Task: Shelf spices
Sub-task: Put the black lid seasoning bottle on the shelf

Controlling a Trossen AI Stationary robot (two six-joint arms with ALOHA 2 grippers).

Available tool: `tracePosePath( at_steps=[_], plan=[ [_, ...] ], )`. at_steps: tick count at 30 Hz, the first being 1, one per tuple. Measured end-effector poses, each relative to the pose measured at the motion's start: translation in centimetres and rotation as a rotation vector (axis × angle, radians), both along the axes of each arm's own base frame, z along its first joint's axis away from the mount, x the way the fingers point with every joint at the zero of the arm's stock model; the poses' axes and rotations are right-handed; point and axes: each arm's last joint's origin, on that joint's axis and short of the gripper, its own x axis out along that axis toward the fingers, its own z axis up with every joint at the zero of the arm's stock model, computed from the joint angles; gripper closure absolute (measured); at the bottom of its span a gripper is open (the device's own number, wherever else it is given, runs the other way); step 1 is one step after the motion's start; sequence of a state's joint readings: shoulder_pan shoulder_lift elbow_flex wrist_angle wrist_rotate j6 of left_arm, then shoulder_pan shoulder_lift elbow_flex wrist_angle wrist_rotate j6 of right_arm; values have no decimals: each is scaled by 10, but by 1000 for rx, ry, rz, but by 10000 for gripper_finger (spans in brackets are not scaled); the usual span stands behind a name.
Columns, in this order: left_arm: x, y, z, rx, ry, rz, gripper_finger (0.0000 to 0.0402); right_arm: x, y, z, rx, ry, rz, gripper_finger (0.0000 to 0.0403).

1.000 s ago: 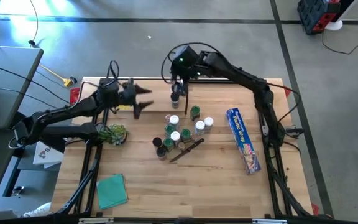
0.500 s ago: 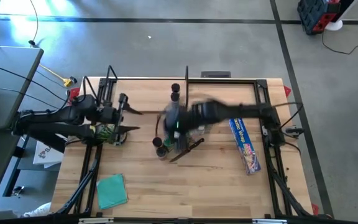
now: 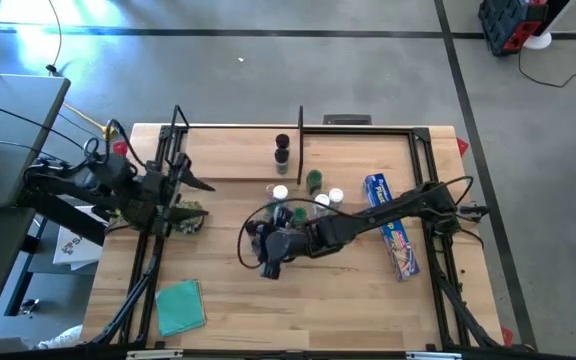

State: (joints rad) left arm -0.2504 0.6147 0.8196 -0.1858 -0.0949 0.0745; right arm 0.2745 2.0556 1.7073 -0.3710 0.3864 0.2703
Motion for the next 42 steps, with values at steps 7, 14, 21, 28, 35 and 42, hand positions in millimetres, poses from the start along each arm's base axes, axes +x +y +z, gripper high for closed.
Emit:
tracePosePath(
  at_steps=[7, 14, 21, 28, 35, 42],
  plan=[
    [-4, -5, -18, 5, 180, -13, 157, -3, -4, -31, 8, -32, 6, 148],
    [-4, -3, -18, 68, 171, 39, 157, -8, -7, -52, 17, -27, 14, 146],
    [-4, -2, -17, 99, 158, 76, 157, -6, -7, -51, -4, -38, 66, 121],
    [-3, -2, -16, 96, 147, 88, 157, 1, -13, -66, -15, -29, 45, 116],
    [-4, -2, -17, 97, 158, 89, 157, 4, -12, -68, -18, -29, 99, 116],
    [-4, -1, -18, 93, 173, 99, 157, 2, -11, -65, -51, -30, 112, 116]
  ],
)
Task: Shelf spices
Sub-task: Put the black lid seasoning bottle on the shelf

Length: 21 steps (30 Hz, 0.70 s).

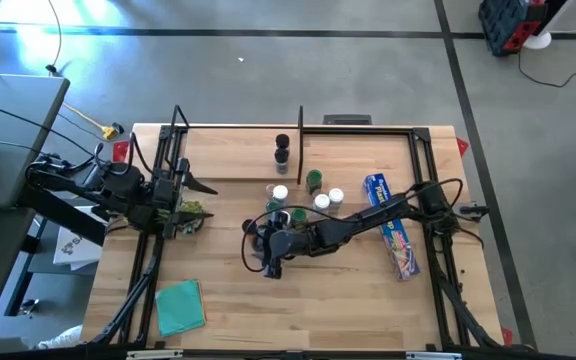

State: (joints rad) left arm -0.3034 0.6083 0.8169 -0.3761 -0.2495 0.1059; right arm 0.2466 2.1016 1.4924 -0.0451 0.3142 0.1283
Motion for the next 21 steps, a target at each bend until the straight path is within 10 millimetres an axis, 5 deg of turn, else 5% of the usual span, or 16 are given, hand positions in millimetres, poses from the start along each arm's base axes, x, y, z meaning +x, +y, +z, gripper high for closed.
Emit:
tracePosePath(
  at_steps=[11, 15, 21],
  plan=[
    [0, 0, -1, 2, 9, 0, 157, -9, -9, 70, -72, -40, -33, 116],
    [0, 0, -1, 3, 10, 0, 157, -11, 0, 69, -33, -37, 4, 116],
    [0, 0, -1, 2, 9, 0, 157, -7, 9, 34, -14, 17, -86, 116]
  ],
)
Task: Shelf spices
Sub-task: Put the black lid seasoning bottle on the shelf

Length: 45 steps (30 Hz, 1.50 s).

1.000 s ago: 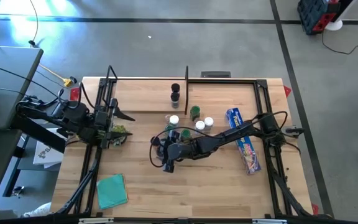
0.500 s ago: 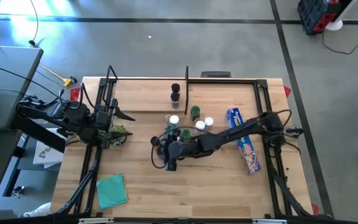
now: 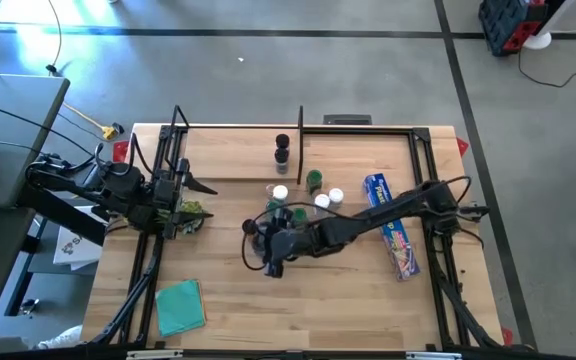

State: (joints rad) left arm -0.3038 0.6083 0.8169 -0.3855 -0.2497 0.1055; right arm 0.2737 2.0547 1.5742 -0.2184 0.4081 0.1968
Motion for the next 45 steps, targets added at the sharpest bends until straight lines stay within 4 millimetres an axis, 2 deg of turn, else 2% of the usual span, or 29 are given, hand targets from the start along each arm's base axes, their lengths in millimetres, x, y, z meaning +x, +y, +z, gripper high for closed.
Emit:
tracePosePath(
  at_steps=[5, 10, 17, 20, 24, 36, 40, 45],
  plan=[
    [0, 0, 0, 0, 0, 0, 157, 8, 3, -26, 9, 16, -25, 116],
    [0, 0, 0, 0, -1, 0, 157, 12, 3, -39, 21, 20, -74, 116],
    [0, 0, 0, 1, -1, 0, 157, 13, 3, -43, 29, 24, -65, 116],
    [0, 0, 0, 1, -1, 0, 157, 15, 3, -49, 28, 46, 0, 116],
    [0, 0, 0, 3, -1, 1, 157, 19, 2, -58, 20, 41, -11, 116],
    [0, 0, 0, 3, 2, 0, 157, 21, -1, -55, 62, 3, -51, 117],
    [0, 0, 0, 3, 2, 1, 157, 22, -5, -54, 101, -12, -105, 145],
    [0, 0, 0, 2, 5, 1, 157, 21, -4, -55, 111, 1, -100, 214]
  ],
)
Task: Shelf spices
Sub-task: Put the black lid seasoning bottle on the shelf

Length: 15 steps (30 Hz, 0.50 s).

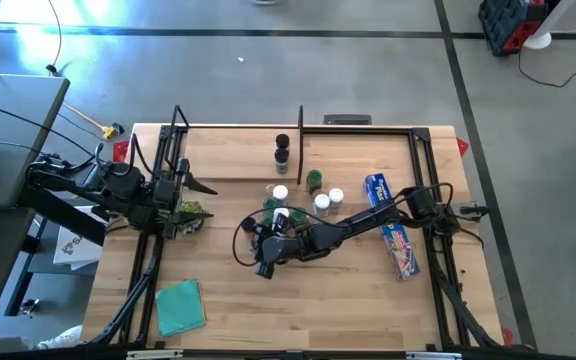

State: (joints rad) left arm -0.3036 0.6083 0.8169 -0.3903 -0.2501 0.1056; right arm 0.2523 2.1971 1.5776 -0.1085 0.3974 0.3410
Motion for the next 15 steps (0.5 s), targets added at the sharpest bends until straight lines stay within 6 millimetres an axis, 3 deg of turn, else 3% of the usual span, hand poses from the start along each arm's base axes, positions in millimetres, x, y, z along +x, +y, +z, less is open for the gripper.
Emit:
tracePosePath(
  at_steps=[3, 6, 11, 15],
  plan=[
    [0, 0, -1, -16, 6, 3, 157, 1, 2, 8, 42, 31, 27, 214],
    [0, 0, -1, -20, 10, 4, 157, 3, 5, 35, 55, 85, 47, 214],
    [0, 1, -1, -14, 8, 37, 157, 6, 0, 122, -67, 59, 35, 214],
    [0, 2, -2, -11, 17, 63, 157, 7, -34, 177, -234, 8, -47, 214]
  ],
)
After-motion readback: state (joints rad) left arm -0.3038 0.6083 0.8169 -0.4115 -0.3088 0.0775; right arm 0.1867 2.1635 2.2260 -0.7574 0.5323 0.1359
